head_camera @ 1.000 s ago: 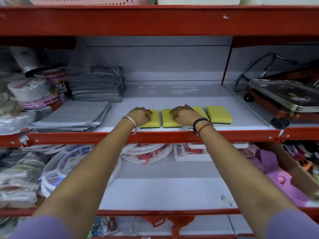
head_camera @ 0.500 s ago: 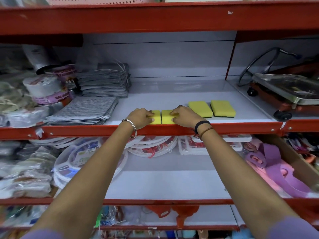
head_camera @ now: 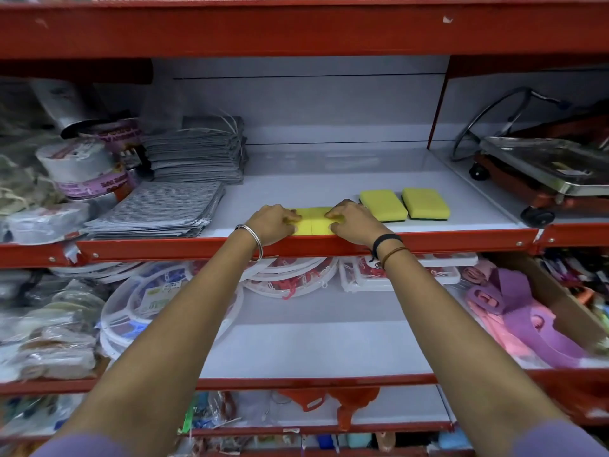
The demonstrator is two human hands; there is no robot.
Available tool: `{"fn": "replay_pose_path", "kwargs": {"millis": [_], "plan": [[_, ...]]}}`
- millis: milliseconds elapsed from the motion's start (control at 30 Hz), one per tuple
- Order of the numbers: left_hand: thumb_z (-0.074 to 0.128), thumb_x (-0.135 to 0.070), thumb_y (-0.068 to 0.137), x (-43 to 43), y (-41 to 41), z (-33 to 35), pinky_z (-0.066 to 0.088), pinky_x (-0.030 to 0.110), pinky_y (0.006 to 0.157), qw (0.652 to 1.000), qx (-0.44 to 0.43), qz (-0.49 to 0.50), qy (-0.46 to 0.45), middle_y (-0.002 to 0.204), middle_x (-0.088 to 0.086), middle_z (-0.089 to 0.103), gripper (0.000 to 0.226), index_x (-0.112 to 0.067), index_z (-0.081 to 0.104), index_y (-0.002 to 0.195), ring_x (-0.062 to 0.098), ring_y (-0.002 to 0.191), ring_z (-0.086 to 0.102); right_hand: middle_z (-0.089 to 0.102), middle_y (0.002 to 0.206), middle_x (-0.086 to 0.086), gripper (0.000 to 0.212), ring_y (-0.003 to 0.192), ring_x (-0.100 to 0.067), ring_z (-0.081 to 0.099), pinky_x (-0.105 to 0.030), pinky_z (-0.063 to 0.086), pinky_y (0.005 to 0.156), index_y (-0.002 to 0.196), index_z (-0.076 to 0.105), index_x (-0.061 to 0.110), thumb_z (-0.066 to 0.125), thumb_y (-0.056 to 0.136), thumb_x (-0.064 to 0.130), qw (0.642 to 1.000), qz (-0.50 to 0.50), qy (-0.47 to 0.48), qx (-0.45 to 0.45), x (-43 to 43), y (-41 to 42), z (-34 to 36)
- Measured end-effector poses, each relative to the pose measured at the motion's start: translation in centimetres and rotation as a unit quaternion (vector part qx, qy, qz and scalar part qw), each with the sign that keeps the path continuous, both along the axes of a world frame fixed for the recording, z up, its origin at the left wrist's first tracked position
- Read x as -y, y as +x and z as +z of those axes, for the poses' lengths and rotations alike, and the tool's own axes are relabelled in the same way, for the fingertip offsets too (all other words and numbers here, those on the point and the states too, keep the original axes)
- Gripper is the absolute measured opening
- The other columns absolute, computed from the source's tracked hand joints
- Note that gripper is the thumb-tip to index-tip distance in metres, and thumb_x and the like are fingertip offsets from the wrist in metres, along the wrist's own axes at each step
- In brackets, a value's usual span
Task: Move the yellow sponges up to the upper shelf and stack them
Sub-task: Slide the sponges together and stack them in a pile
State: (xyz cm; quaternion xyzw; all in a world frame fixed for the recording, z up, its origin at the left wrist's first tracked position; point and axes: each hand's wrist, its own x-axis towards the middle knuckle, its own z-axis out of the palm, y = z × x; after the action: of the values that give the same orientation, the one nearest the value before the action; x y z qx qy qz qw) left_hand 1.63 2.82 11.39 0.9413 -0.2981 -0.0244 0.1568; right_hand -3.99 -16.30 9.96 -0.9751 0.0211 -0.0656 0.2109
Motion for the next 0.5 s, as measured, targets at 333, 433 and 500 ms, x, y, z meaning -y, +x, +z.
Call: {"fn": "replay_pose_path", "kwargs": {"millis": [333,433,500], "plan": [[0.055,-0.018,0.087,3.4,1.1,2.8,0.043,0.027,0.098,0.997,0.039,0.027,-0.063,0.119,0.005,0.068,0.028,-0.011,0.07,0.11,0.024,0.11,0.061,0.058,0.127,-0.009,0.035,0.11,-0.022,0.059,-0.025,0.043,0.09,0.12,0.062,0.011,0.062,0.087,0.024,0.986,-0.008,0.098,0.132,6.0,-1.8,1.0],[0.054,-0.02,0.09,7.5,0.9,3.0,0.042,0.027,0.099,0.994,0.057,-0.009,-0.091,0.123,0.006,0.065,0.03,-0.01,0.067,0.115,0.023,0.113,0.059,0.062,0.12,-0.011,0.03,0.105,-0.026,0.061,-0.033,0.049,0.091,0.114,0.065,0.01,0.062,0.086,0.02,0.979,-0.064,0.108,0.161,9.9,-2.0,1.3],[0.053,-0.02,0.092,10.5,0.8,2.6,0.039,0.027,0.101,0.995,0.051,-0.044,-0.076,0.129,0.006,0.061,0.031,-0.012,0.065,0.118,0.023,0.117,0.055,0.061,0.121,-0.012,0.029,0.108,-0.029,0.06,-0.037,0.048,0.093,0.112,0.066,0.01,0.061,0.085,0.019,0.976,-0.109,0.099,0.158,12.2,-2.0,1.2]]}}
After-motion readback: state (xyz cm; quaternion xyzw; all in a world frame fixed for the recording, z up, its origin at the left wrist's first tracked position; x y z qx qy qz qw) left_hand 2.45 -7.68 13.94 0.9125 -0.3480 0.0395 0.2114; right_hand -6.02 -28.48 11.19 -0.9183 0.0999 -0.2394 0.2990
